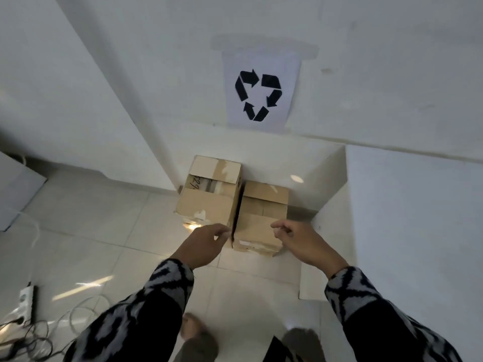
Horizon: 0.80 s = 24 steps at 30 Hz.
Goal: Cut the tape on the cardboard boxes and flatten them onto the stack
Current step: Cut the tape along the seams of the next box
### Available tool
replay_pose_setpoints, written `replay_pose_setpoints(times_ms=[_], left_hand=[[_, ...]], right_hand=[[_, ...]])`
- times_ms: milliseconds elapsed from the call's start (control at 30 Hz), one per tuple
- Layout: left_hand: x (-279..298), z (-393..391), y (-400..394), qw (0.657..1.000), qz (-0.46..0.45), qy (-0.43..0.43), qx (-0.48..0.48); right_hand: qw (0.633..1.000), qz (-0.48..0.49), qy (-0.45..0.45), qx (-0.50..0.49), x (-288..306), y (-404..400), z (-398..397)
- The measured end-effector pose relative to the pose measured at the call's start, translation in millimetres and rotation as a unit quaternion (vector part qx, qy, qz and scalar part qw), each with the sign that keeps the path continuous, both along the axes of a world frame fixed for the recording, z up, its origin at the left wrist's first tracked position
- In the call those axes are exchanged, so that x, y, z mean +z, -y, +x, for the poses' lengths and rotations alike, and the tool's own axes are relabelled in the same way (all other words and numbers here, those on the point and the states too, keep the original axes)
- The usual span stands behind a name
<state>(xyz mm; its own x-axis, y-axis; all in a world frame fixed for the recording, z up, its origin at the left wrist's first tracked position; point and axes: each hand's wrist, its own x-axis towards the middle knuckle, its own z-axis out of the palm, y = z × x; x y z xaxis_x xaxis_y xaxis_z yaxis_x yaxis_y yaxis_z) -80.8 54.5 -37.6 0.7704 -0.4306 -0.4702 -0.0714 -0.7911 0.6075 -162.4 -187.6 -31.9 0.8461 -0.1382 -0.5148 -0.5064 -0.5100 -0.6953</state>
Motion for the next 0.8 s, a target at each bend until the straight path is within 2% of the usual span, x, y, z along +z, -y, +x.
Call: replay_pose_setpoints(times_ms=[233, 433, 600, 700, 800], left_hand=[[-41, 111, -52, 0.997, 0.023, -0.064, -0.031], [-118, 195, -65, 0.991, 0.083, -0.099, -0.036], [-204, 249, -75, 0.991, 0.077, -0.085, 0.070], [-251, 270, -79, 0.979, 0.063, -0.129, 0.144], [-290, 287, -87, 0.951, -0.046, -0.215, 0.216]], right_hand=[[0.995, 0.017, -0.041, -0.086, -38, -64, 87], [0.990, 0.028, -0.081, -0.109, -116, -86, 171], [0.984, 0.028, -0.102, -0.144, -205, -95, 224], [0.974, 0.049, -0.108, -0.192, -252, -98, 241], [0.952, 0.125, -0.129, -0.248, -288, -104, 248]])
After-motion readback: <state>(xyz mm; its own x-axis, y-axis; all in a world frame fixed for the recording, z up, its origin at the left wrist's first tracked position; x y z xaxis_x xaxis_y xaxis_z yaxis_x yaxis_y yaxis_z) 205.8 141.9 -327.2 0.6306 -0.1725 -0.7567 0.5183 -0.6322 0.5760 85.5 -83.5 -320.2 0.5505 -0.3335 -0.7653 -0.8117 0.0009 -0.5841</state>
